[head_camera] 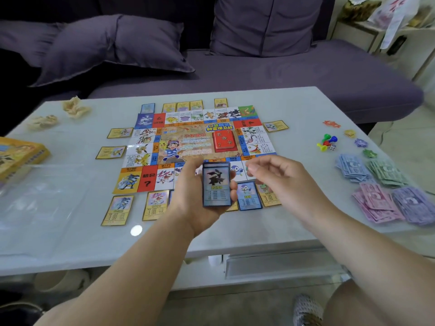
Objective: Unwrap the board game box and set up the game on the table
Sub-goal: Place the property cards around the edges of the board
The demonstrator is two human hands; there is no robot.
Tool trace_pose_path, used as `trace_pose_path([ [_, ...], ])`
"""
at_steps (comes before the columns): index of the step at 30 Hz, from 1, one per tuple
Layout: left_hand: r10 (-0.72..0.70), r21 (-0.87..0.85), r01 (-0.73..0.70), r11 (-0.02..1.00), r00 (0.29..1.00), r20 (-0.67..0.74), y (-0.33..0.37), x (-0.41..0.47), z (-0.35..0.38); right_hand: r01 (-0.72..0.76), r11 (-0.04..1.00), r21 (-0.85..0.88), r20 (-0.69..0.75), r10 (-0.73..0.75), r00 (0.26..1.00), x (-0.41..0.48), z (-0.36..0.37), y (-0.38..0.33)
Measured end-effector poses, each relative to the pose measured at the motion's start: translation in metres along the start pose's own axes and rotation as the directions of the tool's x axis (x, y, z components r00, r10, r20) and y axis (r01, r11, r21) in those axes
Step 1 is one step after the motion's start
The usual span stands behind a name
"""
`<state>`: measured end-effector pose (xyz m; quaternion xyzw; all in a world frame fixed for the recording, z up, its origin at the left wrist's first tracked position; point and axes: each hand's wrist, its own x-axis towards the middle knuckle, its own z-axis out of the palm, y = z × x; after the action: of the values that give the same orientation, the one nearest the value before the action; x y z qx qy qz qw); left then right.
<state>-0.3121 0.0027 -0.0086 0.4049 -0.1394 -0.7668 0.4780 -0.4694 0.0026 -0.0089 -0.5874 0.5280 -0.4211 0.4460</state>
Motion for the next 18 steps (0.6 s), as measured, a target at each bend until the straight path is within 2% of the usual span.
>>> trace_pose_path([
  [5, -0.056, 0.109, 0.049, 0.993, 0.996, 0.067, -0.007, 0.001, 0.005, -0.095, 0.995, 0.032, 0.094, 0.092, 0.991, 0.002, 0.009, 0.001],
  [11, -0.050, 0.164, 0.039, 0.986, 0.997, 0.063, -0.009, 0.006, 0.006, -0.146, 0.987, -0.070, 0.118, 0.153, 0.981, 0.010, 0.008, 0.003],
  [18, 0.010, 0.214, -0.046, 0.976, 0.986, 0.169, 0.000, 0.012, 0.004, -0.158, 0.987, -0.029, 0.151, 0.160, 0.975, 0.022, -0.001, -0.003],
])
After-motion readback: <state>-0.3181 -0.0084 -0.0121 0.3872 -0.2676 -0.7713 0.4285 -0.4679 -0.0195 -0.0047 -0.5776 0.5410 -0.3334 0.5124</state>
